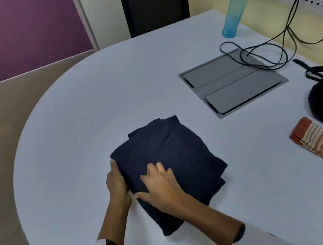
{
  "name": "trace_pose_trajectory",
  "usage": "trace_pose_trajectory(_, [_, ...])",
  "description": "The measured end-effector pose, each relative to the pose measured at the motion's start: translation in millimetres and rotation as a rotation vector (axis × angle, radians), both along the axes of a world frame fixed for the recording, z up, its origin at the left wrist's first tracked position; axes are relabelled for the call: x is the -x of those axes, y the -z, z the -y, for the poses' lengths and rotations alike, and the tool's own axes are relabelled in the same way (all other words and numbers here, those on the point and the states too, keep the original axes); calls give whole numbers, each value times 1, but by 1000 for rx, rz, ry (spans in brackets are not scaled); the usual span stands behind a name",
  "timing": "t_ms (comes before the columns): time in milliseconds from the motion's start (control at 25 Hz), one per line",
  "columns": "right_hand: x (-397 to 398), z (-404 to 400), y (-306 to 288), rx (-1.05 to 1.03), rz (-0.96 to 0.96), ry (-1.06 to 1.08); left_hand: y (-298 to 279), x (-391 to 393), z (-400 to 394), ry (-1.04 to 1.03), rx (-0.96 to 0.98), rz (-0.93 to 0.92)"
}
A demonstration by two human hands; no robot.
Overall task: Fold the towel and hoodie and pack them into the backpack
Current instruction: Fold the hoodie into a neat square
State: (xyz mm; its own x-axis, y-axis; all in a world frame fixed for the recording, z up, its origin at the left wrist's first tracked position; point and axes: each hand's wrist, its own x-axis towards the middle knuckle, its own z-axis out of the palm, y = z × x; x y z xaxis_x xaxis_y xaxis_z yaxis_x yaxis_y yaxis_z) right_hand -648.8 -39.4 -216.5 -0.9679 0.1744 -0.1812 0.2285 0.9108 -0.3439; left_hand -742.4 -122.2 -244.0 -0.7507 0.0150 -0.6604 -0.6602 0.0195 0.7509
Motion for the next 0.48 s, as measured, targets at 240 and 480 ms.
trace_pose_trajectory(240, [-8, -55, 54, -247, -154, -55, 33, -14, 9, 844, 718, -848])
trace_pose_trajectory(480, [39, -92, 56, -233, 14, 30, 51, -21, 19, 1282, 911, -860])
